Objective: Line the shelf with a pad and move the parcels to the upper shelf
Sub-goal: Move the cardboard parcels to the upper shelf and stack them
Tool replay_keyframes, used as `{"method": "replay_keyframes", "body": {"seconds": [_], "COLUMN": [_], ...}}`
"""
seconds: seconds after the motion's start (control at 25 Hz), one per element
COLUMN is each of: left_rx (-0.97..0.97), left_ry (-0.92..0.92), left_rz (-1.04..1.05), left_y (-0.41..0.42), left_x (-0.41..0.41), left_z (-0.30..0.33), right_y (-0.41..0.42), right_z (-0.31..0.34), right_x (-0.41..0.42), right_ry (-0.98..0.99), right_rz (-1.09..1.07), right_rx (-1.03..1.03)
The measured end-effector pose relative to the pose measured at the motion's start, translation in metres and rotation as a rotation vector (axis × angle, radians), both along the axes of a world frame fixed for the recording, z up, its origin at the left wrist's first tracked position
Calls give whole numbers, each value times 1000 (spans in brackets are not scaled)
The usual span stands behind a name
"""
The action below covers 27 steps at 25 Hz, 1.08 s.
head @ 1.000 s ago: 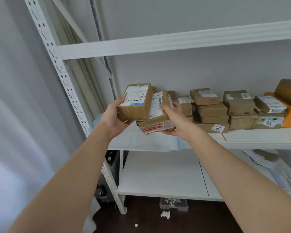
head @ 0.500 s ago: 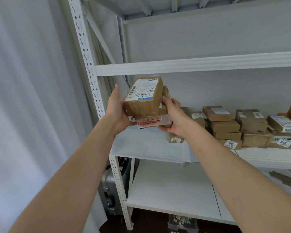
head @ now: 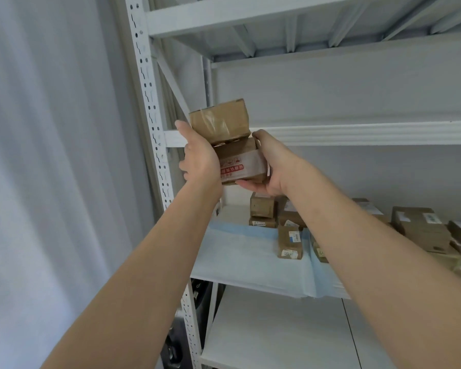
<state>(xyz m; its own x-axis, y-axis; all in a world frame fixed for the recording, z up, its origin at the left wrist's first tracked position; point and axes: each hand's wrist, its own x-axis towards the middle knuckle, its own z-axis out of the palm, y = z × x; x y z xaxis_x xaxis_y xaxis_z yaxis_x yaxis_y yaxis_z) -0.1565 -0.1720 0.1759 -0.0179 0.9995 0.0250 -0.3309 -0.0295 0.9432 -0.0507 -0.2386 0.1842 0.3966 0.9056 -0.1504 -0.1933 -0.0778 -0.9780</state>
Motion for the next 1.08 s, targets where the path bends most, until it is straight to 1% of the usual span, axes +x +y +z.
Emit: {"method": "replay_keyframes", "body": {"seconds": [0.12,0.2,0.48,0.6,0.76,0.88,1.0,1.08], "left_rx": [50,89,246,327,390,407,391,362], "left_ry": [-19,-48,-49,-34,41,95,88,70], "left_rz": [-58,-62,-12,19,57,58,29,-4], "left_y": [-3,7,47,62,85,104,121,136], "left_x": [-5,-1,15,22,35,45,58,66], "left_z": [22,31,48,49,51,53,56,57], "right_y": [12,25,69,89,112,127,142,152], "right_z": [25,38,57,59,63,63,66,69], "right_x": [6,10,21,27,45,61,73,80], "right_ry": [-1,-41,-144,-155,-155,-216,-265,-351], "right_rz": [15,31,47,66,79,66,31,-1], "right_rx": [71,114,280,334,334,301,257,222]}}
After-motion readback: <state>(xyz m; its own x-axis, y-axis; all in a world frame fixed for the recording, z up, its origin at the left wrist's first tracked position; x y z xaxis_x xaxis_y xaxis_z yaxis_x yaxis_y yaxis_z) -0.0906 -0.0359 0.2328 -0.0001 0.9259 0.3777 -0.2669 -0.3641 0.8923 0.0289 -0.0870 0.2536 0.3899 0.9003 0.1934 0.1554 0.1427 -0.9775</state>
